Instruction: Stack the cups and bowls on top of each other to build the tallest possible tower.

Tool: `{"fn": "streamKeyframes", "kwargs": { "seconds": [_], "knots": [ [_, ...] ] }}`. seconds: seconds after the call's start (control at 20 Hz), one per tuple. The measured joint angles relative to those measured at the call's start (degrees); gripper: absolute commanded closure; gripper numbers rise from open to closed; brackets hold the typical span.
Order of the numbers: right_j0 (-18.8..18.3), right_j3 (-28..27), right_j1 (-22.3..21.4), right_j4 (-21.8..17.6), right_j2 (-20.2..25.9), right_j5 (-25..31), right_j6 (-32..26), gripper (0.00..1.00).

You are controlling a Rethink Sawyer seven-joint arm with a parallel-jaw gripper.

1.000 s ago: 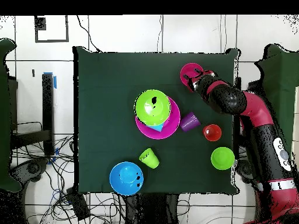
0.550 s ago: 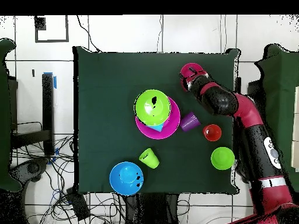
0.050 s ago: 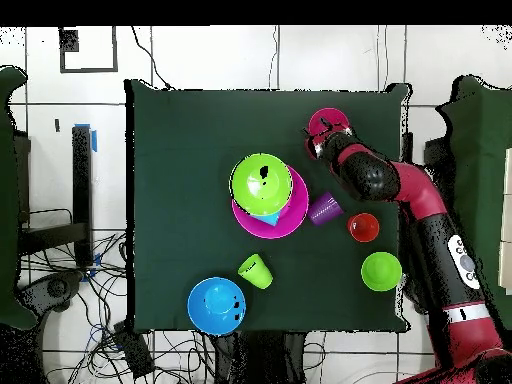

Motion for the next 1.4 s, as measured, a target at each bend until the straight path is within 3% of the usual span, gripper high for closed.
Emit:
{"fn": "streamKeyframes", "kwargs": {
  "seconds": [0.35, 0.8, 1.1, 1.4],
  "knots": [
    [1.0, 0.8, -1.5, -1.9, -0.4, -1.4, 0.0, 0.00],
    [4.9, 1.4, -3.7, -1.8, -3.7, -0.6, 0.0, 0.00],
    [7.4, 1.4, -3.8, 0.0, -6.4, 3.3, 0.0, 0.00],
    [7.0, 1.4, -2.4, 5.9, -8.3, 9.2, 0.0, 0.00]
  ]
}}
